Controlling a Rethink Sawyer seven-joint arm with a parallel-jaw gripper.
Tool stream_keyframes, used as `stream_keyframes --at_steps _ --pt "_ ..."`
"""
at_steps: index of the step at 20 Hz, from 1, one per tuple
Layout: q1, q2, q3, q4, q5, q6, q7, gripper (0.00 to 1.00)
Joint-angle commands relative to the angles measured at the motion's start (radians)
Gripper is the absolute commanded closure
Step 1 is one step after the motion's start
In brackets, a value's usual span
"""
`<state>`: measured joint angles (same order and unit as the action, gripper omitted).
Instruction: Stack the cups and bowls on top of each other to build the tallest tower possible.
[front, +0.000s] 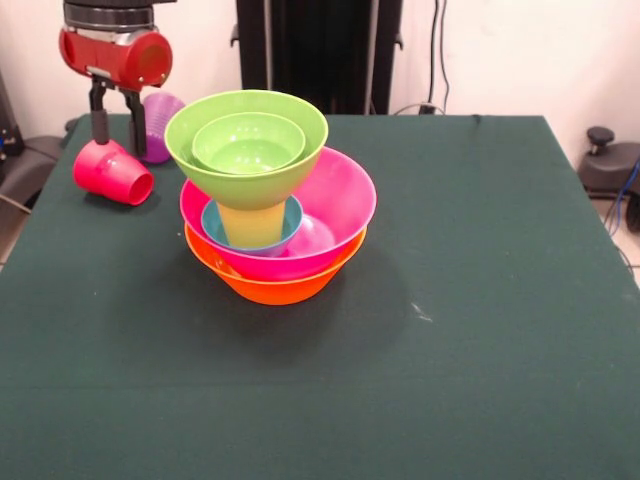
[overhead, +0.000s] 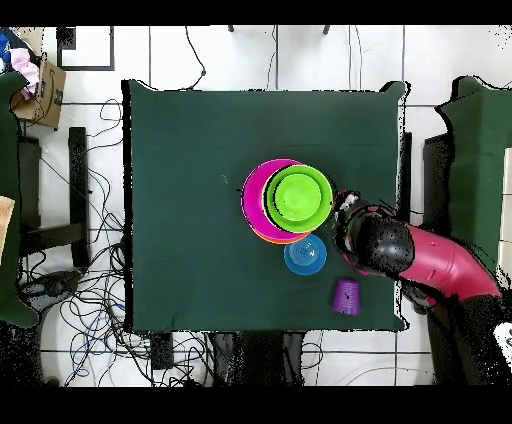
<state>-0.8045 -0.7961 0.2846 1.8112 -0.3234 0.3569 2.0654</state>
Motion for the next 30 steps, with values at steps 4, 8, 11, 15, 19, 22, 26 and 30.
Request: stream_keyframes --at_steps 4,8,11,15,19,22,26,30 --pt "0.005 0.004 0.072 0.036 -0.106 0.034 -0.112 0.00" --pt "0.001 -0.019 0.082 0.040 -0.099 0.064 -0.118 0.00" --pt "-0.003 -0.045 0.083 0.050 -0.091 0.090 -0.127 0.00" --pt "-0.006 -0.063 0.077 0.050 -0.093 0.114 -0.139 0.00" --pt "-0.018 -0.080 0.084 0.044 -0.082 0.151 -0.156 0.00" --pt "-0.034 -0.098 0.095 0.045 -0.078 0.175 -0.169 0.00" --pt "-0.045 -0.100 0.106 0.046 -0.086 0.180 -0.168 0.00" --pt "-0.038 -0.079 0.099 0.049 -0.108 0.158 -0.148 0.00"
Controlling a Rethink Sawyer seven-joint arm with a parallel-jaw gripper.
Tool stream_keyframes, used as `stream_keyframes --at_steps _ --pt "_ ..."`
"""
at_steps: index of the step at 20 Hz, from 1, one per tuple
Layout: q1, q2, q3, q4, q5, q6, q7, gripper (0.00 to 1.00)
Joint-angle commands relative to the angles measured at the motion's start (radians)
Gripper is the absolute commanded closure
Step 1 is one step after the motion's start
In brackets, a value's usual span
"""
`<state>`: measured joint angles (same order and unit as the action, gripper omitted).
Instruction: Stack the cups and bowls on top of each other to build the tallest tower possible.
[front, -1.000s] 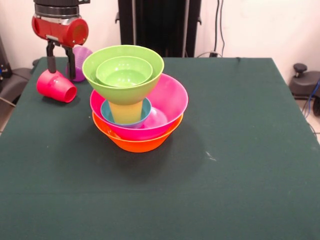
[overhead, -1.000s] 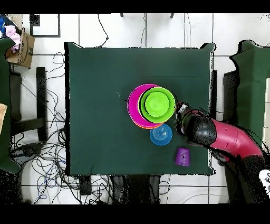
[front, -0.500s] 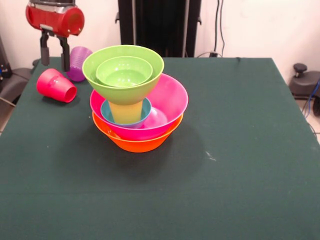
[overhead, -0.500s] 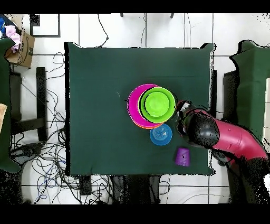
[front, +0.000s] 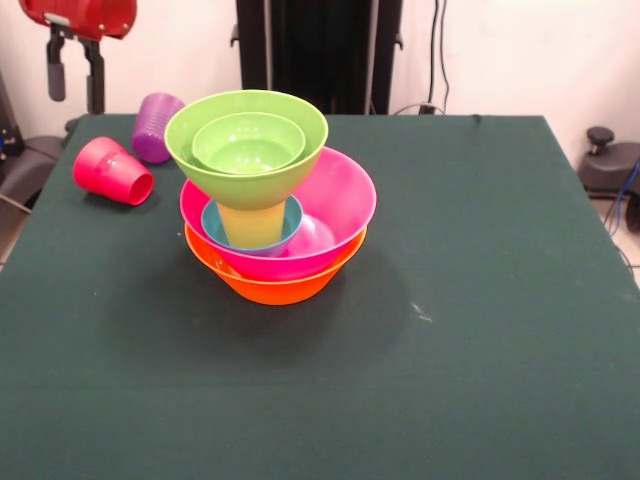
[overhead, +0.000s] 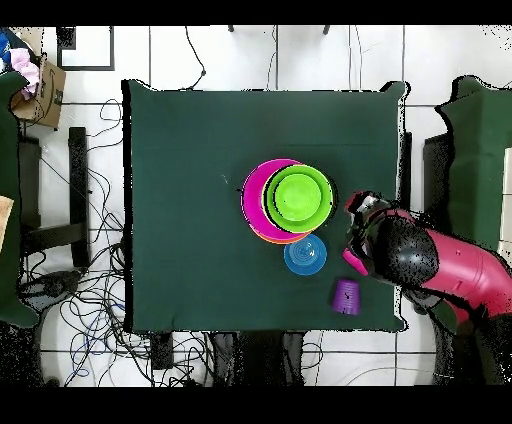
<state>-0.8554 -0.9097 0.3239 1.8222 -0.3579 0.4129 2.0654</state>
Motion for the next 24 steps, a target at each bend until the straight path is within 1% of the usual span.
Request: stream_keyframes --at_steps 1,9,17,24 --pt "0.014 0.037 0.058 0.038 -0.076 0.100 -0.145 0.00" --pt "0.005 0.046 0.047 0.055 -0.093 0.072 -0.136 0.00" --pt "0.007 0.090 0.033 0.070 -0.126 0.014 -0.104 0.00" --pt "0.008 0.146 0.012 0.065 -0.175 -0.033 -0.079 0.00"
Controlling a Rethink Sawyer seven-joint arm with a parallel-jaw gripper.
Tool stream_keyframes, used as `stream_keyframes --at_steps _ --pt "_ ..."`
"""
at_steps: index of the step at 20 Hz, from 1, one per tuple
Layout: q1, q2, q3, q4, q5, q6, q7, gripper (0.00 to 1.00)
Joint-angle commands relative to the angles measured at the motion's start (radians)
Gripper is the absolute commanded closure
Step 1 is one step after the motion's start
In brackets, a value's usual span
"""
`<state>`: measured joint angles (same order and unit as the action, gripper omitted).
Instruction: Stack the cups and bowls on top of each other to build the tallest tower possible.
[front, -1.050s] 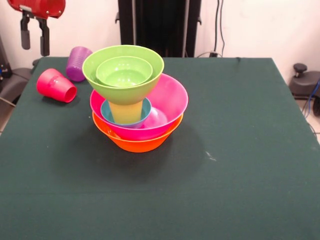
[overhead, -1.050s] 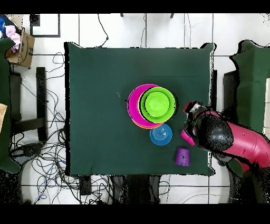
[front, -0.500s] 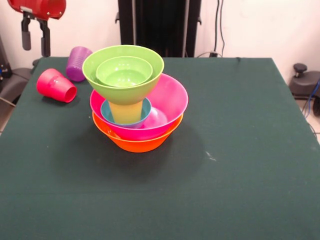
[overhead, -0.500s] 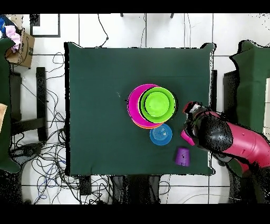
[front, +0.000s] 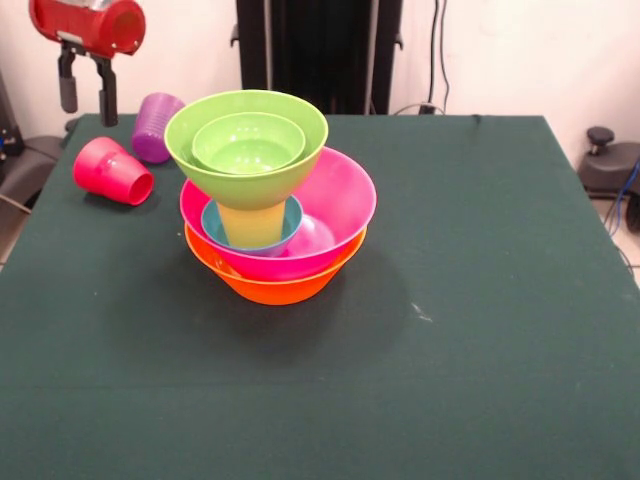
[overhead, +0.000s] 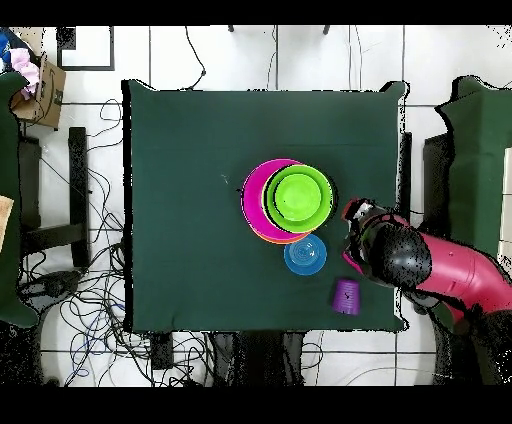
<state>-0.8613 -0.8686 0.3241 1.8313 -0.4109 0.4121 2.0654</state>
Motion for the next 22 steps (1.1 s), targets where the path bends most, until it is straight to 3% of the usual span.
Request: stream_keyframes --at_steps 1,22 --pt "0.013 0.108 0.013 0.055 -0.126 -0.033 -0.079 0.00" --pt "-0.033 0.114 0.029 0.042 -0.177 -0.015 -0.090 0.00"
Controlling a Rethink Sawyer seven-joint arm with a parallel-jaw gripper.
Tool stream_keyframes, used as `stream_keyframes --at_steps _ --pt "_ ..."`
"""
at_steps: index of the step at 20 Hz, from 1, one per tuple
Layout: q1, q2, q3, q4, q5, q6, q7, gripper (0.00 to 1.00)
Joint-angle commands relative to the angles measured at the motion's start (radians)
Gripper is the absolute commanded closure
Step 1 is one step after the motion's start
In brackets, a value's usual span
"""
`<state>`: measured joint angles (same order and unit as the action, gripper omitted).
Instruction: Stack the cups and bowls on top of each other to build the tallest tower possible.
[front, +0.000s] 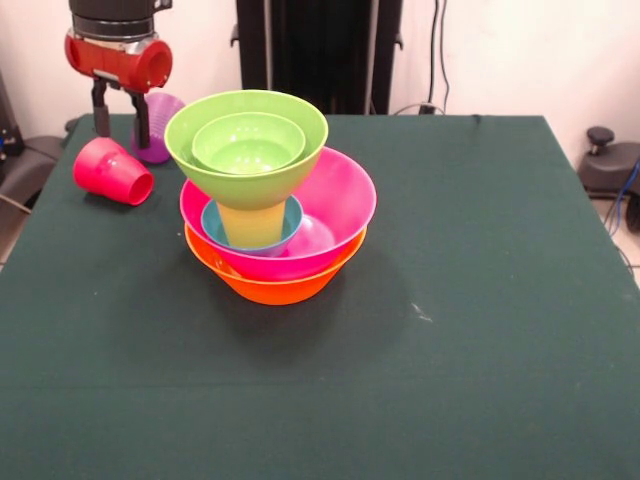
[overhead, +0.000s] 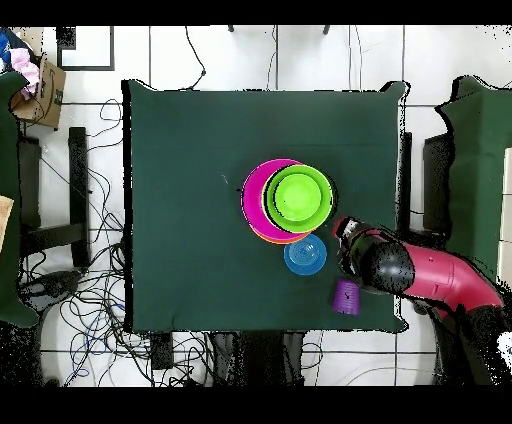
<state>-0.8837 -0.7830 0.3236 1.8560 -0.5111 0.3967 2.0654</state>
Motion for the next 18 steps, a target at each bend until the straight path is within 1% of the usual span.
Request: stream_keyframes --at_steps 1,11,18 --pt "-0.011 0.029 0.030 0.017 -0.078 0.000 -0.090 0.00" --pt "-0.023 0.038 0.028 0.005 -0.095 0.004 -0.101 0.00" --pt "-0.011 0.080 0.011 -0.004 -0.114 -0.032 -0.073 0.00"
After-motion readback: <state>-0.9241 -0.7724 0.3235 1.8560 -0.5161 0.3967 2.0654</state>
